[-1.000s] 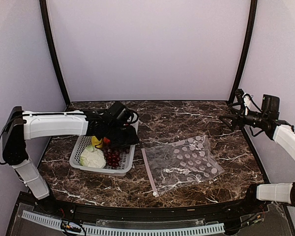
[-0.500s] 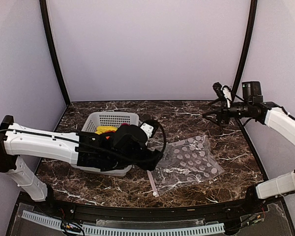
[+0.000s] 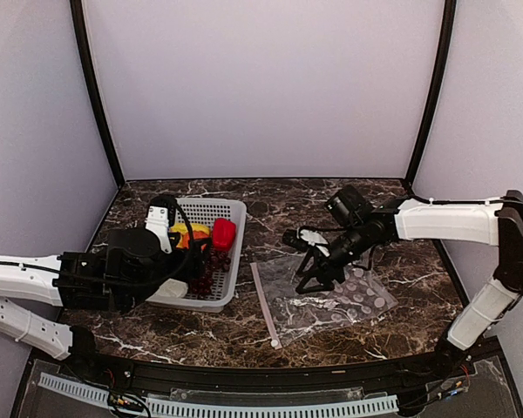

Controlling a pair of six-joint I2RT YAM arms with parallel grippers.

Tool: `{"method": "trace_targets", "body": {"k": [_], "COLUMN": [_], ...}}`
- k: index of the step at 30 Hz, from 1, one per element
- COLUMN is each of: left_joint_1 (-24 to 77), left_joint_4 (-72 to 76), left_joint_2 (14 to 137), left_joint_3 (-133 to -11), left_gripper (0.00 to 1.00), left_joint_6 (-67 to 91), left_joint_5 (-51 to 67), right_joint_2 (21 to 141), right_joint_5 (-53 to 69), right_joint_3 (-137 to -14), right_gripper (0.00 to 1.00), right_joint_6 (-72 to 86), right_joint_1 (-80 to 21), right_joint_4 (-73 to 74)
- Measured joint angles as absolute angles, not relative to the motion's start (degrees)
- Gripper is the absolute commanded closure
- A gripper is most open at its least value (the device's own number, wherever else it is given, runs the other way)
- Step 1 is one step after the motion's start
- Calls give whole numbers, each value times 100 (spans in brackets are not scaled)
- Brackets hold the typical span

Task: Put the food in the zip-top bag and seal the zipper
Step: Adjust the zipper food storage bag at the center of the board.

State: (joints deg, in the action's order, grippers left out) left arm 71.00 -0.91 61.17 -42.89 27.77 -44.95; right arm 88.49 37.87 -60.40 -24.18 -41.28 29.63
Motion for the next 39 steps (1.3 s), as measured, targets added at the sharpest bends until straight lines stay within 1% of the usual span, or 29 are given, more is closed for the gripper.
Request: {"method": "trace_targets", "body": {"k": [3, 7, 10, 14, 18, 22, 27, 31, 34, 36, 39], "left_joint_1": [6976, 6934, 6928, 6925, 6921, 6910, 6893, 6888, 6888, 6888, 6877], "left_joint_4": [-126, -355, -447, -491, -497, -489, -495, -550, -650, -735, -886], "left_joint_2": [5760, 5443, 5225, 5050, 5017, 5026, 5076, 5076, 5076, 5085, 5105], "left_joint_3": [-3977, -3782, -3734, -3701, -3642, -3496, -3481, -3481, -3507, -3583, -3750], "left_gripper": [25, 25, 24, 24, 24, 24, 24, 23, 23, 23, 23], "left_joint_6": [3028, 3280, 3367, 3369, 3367, 3367, 3367, 3367, 3358, 3343, 3339], "left_joint_5": [-4663, -4775, -4825, -4919, -4978, -4987, -4917, -4875, -4845, -4849, -4899], "right_joint_2": [9408, 9880, 9852, 9815, 9876, 10267, 10613, 10694, 10565, 10261, 9570], "right_joint_5": [3594, 3148, 2867, 2530, 2154, 1603, 1026, 880, 897, 917, 893], "right_joint_3": [-6158, -6202, -6101, -5940, -5964, -6375, -6766, -6956, -7035, -7024, -7017], "right_gripper": [51, 52, 53, 55, 60, 60, 59, 59, 56, 52, 49], "right_joint_6": [-2359, -2512, -2764, -3162, -3422, -3498, -3483, -3369, -3151, -2963, -2724], "right_joint_1": [-4331, -4344, -4248, -3800, -3020, -2333, -2073, -1959, -1946, -2082, -2700], "right_joint_4": [3009, 3122, 3192, 3334, 3378, 3168, 2792, 2655, 2668, 2749, 2794]}}
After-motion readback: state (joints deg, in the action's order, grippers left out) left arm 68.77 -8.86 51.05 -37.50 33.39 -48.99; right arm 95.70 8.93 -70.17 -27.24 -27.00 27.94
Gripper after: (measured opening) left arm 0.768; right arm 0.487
